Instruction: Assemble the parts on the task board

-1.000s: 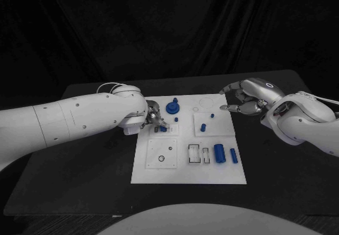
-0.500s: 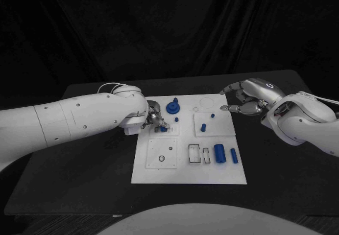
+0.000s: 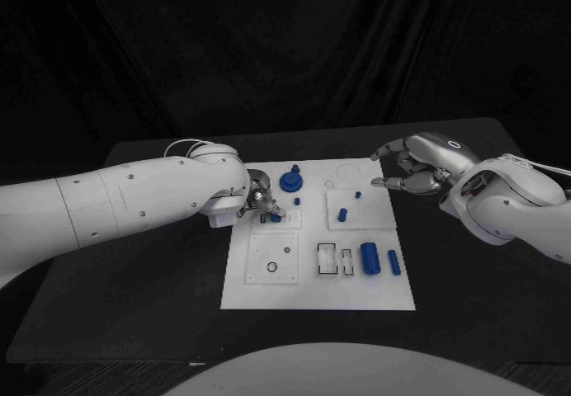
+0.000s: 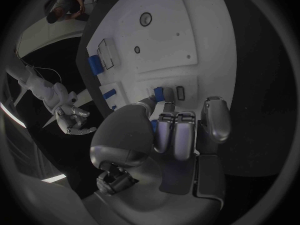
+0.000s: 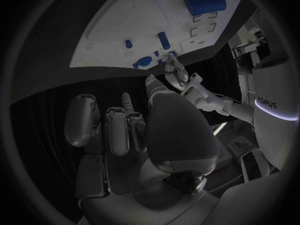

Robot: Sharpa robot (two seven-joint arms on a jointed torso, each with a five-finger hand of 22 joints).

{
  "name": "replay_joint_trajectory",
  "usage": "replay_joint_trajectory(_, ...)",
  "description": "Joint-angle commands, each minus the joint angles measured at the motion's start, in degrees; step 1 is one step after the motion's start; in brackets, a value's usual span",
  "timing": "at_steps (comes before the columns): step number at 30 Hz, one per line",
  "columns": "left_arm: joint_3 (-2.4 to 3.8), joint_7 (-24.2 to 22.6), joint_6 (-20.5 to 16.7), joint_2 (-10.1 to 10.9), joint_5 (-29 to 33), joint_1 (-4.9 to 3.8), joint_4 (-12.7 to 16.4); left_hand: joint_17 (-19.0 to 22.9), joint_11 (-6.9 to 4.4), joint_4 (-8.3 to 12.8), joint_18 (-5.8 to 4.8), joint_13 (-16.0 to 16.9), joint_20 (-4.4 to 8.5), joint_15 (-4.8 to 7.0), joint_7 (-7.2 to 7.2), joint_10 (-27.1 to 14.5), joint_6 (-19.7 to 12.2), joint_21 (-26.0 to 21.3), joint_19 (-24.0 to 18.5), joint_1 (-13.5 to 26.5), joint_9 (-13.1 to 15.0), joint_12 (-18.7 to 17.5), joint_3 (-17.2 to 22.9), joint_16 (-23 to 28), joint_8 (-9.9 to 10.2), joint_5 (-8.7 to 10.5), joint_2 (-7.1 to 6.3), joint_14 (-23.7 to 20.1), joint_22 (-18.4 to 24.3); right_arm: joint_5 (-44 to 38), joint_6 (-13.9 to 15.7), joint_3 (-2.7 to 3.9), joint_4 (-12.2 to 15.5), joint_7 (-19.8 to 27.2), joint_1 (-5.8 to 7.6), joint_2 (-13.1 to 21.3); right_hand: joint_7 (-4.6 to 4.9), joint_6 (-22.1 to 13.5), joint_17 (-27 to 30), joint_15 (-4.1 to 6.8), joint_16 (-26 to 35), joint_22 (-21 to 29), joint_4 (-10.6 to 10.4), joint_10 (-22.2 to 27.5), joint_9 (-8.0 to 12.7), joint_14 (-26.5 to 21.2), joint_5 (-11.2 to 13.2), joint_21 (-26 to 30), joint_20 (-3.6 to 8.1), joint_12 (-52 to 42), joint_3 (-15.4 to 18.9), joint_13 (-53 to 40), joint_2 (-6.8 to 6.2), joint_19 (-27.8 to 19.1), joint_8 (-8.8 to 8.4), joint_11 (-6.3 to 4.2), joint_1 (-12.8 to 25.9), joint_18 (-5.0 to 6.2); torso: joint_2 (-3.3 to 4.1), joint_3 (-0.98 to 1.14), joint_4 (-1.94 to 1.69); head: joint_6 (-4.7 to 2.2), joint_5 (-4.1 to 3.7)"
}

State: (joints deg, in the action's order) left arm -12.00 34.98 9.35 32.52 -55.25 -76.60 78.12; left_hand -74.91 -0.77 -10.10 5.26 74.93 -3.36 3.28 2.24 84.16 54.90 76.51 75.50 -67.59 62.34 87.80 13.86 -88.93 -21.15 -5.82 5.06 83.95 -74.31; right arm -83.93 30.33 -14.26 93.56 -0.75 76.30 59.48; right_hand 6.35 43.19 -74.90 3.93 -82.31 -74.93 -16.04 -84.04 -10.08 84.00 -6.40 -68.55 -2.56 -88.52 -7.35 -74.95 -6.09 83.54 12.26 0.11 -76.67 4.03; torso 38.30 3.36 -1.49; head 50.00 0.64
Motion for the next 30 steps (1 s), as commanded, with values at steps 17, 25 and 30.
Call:
replay_joint_trajectory(17, -0.29, 1.35, 3.28, 0.14, 0.49, 0.46, 0.38, -11.80, -0.73, 0.21, -0.30, 11.69, 0.65, 0.60, -0.31, 2.53, 1.16, -0.43, 0.41, -1.04, 0.90, -0.20, -1.23, 0.39, -1.15, 2.16, -1.07, 3.97, -0.28, 0.82, -1.09, 0.03, -0.24, -1.31, -0.54, -0.03, -0.04, 0.48, -8.12, -0.53, 0.36, -9.40, 0.17, -4.56, 0.09, 4.31, -0.26, 0.30, -0.21, 0.12, 0.00, -13.40, 0.53, -0.05, 0.36, 0.37, 0.05, 0.22, 0.01, -0.01, 0.03, 0.00, 0.01)
replay_joint_trajectory(25, -0.29, 1.81, 3.79, 0.24, 0.49, 0.46, 0.45, -11.80, -0.78, 0.32, -0.32, 11.68, 0.69, 0.64, -0.38, 2.53, 1.26, -0.42, 0.47, -1.18, 0.99, -0.21, -1.39, 0.39, -1.24, 2.37, -1.30, 3.98, -0.33, 0.83, -1.38, 0.03, -0.32, -1.48, -0.56, -0.11, -0.01, 0.51, -8.15, -0.55, 0.33, -9.41, 0.21, -4.55, 0.11, 4.32, -0.19, 0.26, -0.21, 0.14, 0.00, -13.38, 0.53, -0.04, 0.37, 0.39, 0.00, 0.21, 0.00, 0.00, 0.05, 0.00, 0.14)
replay_joint_trajectory(30, -0.29, 1.80, 3.79, 0.20, 0.49, 0.46, 0.39, -11.74, -0.79, 0.30, -0.29, 11.59, 0.70, 0.65, -0.38, 2.45, 1.29, -0.50, 0.40, -1.19, 1.01, -0.27, -1.42, 0.42, -1.26, 2.40, -1.29, 3.94, -0.25, 0.83, -1.49, 0.03, -0.35, -1.50, -0.56, -0.15, -0.01, 0.51, -8.15, -0.55, 0.33, -9.41, 0.21, -4.55, 0.11, 4.32, -0.19, 0.26, -0.21, 0.14, 0.00, -13.38, 0.53, -0.04, 0.37, 0.39, 0.00, 0.21, 0.00, -0.01, 0.02, 0.00, 0.17)
